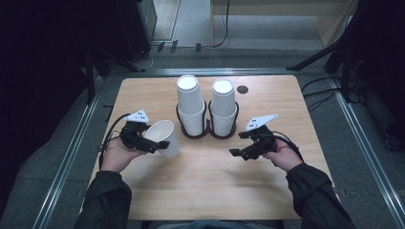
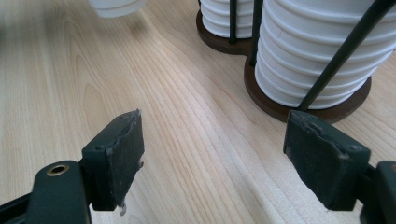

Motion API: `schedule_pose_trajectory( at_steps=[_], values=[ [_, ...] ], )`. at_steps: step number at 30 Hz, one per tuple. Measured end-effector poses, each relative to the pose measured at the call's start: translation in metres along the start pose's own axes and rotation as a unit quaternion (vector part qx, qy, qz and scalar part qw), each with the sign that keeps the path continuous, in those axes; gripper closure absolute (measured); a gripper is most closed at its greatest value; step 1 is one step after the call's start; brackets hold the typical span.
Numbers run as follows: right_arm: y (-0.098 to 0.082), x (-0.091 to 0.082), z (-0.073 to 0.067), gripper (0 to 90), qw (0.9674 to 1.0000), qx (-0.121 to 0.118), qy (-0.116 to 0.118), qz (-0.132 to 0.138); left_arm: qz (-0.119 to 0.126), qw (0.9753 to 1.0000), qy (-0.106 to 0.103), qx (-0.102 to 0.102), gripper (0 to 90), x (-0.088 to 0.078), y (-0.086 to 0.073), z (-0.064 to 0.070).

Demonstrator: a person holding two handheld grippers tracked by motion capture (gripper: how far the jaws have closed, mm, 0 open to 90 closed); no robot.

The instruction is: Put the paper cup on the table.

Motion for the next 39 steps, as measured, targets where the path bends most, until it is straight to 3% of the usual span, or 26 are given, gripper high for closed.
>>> schedule_pose_trajectory(
  at_steps=[3,11,16,20,26,33,39],
  values=[
    [0.000,0.002,-0.001,20.7,1.0000,0.003,0.003,0.000,-0.005,0.9999,0.011,-0.001,17.6,-0.002,0.000,-0.009],
    [0.002,0.001,-0.005,20.4,0.9999,0.004,0.001,0.012,0.007,0.9998,0.018,-0.009,17.2,-0.011,0.004,-0.025],
    [-0.005,-0.001,-0.003,20.6,0.9999,0.010,-0.005,0.005,0.008,0.9998,0.019,-0.006,16.9,-0.011,0.006,-0.035],
    [-0.006,-0.004,-0.005,20.6,0.9999,0.012,-0.004,0.009,0.011,0.9995,0.022,-0.018,16.6,-0.011,0.008,-0.045],
    [-0.013,-0.015,-0.001,20.5,0.9996,0.013,-0.023,0.011,0.013,0.9991,0.031,-0.026,16.3,-0.016,0.010,-0.059],
    [-0.020,-0.015,-0.003,20.4,0.9996,0.013,-0.026,0.002,0.011,0.9983,0.052,-0.021,15.7,-0.015,0.013,-0.075],
    [-0.025,-0.013,-0.004,20.4,0.9996,0.011,-0.025,-0.008,0.007,0.9965,0.073,-0.039,15.6,-0.011,0.010,-0.094]
  ],
)
Point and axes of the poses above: each handheld gripper's, and its own axes: x roughly forward along the jaws, y roughly out of its top, z roughly to its right, the point moved 10 cm from there along x, roughly forward along the jaws, and after that the axes turned 9 degrees about -x, right-handed, at the moved point
